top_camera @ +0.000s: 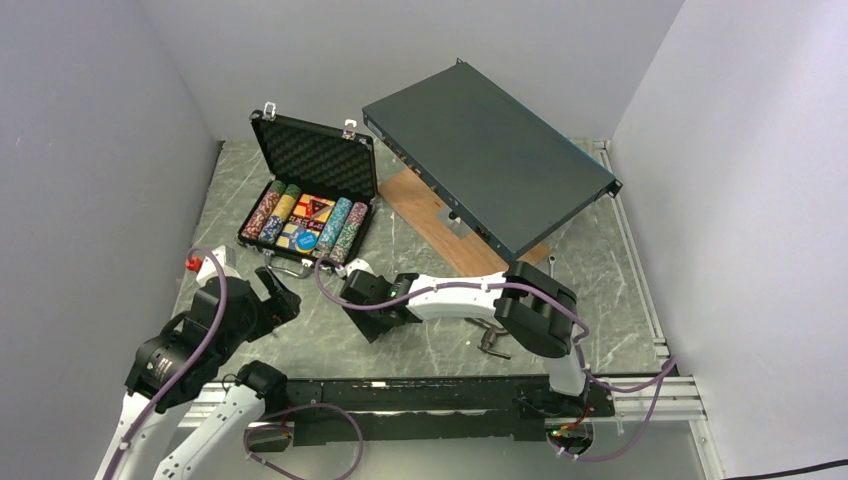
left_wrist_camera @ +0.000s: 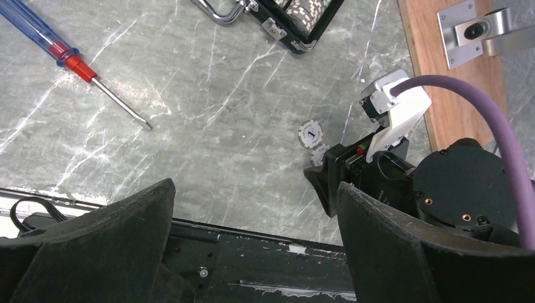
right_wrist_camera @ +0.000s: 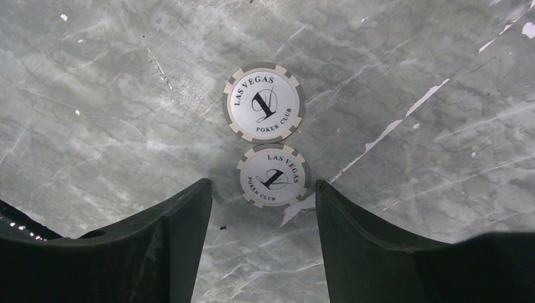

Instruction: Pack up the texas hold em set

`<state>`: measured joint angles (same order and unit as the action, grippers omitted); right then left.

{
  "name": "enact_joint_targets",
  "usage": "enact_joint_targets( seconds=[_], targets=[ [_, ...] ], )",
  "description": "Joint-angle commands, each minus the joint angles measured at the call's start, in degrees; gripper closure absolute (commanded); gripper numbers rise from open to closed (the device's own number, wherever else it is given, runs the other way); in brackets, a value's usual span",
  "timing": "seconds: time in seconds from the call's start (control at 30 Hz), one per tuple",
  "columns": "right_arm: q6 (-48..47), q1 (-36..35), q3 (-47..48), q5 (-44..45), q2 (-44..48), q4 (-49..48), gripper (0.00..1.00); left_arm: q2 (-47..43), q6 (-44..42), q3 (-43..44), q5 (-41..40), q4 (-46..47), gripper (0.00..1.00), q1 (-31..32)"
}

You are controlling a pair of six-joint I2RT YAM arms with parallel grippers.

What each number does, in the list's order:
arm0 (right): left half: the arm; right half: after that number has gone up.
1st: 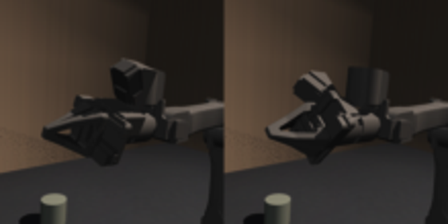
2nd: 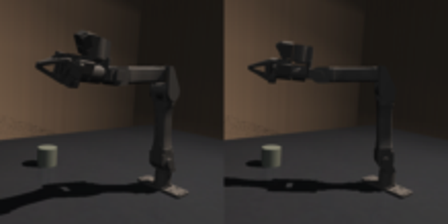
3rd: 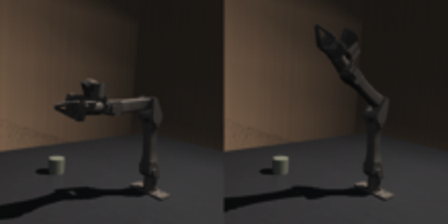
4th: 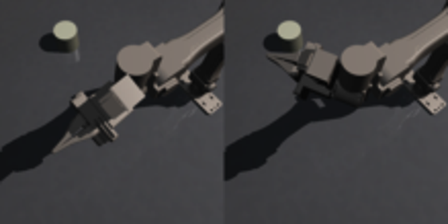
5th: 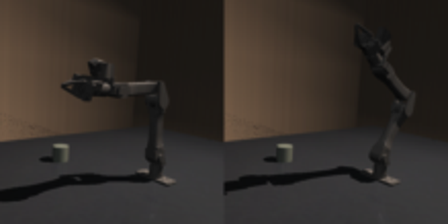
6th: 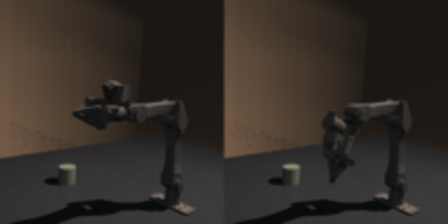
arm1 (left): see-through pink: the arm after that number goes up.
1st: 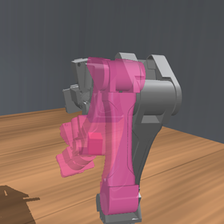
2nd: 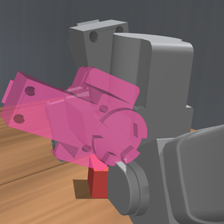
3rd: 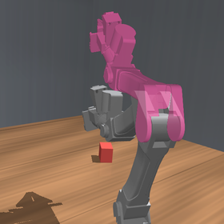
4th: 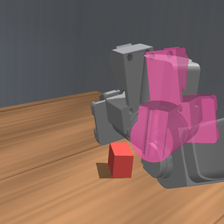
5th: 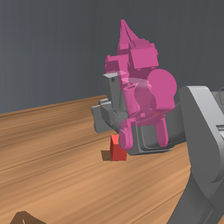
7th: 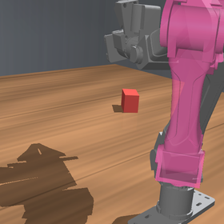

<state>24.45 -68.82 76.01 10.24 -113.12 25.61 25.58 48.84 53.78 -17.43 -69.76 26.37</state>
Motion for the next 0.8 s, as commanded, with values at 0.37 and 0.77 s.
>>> enact_joint_targets(
  seconds=[0.37,0.77],
  targets=[
    [-1.5,0.4,0.3,0.9,-2.4,0.9,0.44,-0.8,0.9,-0.6,-0.3,-0.7,0.01,-0.2],
    [-1.3,1.0,-4.0,1.5,1.4,-3.9,0.62,-0.3,0.8,-3.3,2.7,0.9,0.02,-0.2]
  ],
)
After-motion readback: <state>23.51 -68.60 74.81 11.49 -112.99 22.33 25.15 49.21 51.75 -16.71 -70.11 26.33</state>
